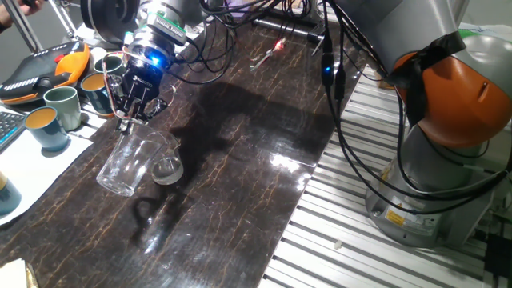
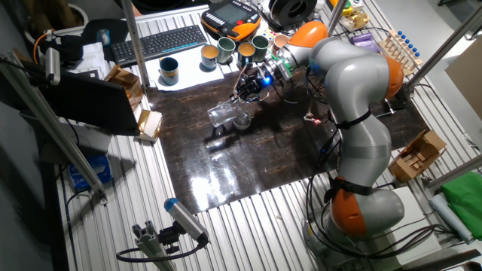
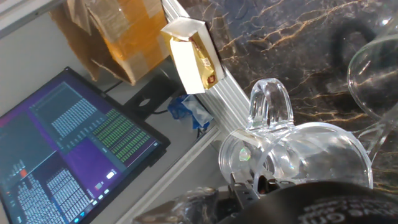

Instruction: Pour the water from one cup into another empty cup

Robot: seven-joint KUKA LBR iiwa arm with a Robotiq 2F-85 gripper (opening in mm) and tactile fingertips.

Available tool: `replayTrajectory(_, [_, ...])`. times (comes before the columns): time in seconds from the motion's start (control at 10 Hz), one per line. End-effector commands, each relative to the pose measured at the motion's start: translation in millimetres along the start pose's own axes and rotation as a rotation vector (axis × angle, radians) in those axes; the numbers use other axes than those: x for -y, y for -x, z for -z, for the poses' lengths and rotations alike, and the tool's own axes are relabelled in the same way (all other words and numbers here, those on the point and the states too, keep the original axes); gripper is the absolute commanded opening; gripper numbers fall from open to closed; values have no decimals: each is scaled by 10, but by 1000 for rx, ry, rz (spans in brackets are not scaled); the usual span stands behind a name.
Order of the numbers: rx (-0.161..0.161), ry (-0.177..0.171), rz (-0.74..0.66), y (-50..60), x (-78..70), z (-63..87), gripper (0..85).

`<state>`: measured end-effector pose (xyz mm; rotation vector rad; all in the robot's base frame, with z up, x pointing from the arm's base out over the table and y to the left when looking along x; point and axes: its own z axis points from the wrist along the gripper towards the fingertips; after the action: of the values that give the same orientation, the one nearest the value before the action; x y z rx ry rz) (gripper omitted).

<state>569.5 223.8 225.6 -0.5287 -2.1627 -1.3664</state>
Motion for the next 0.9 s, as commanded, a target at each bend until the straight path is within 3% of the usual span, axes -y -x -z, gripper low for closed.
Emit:
replayTrajectory(0.0, [-3, 4, -1, 0, 0, 2, 7])
replayTrajectory(0.8, [-18, 17, -10, 32, -21, 88, 7])
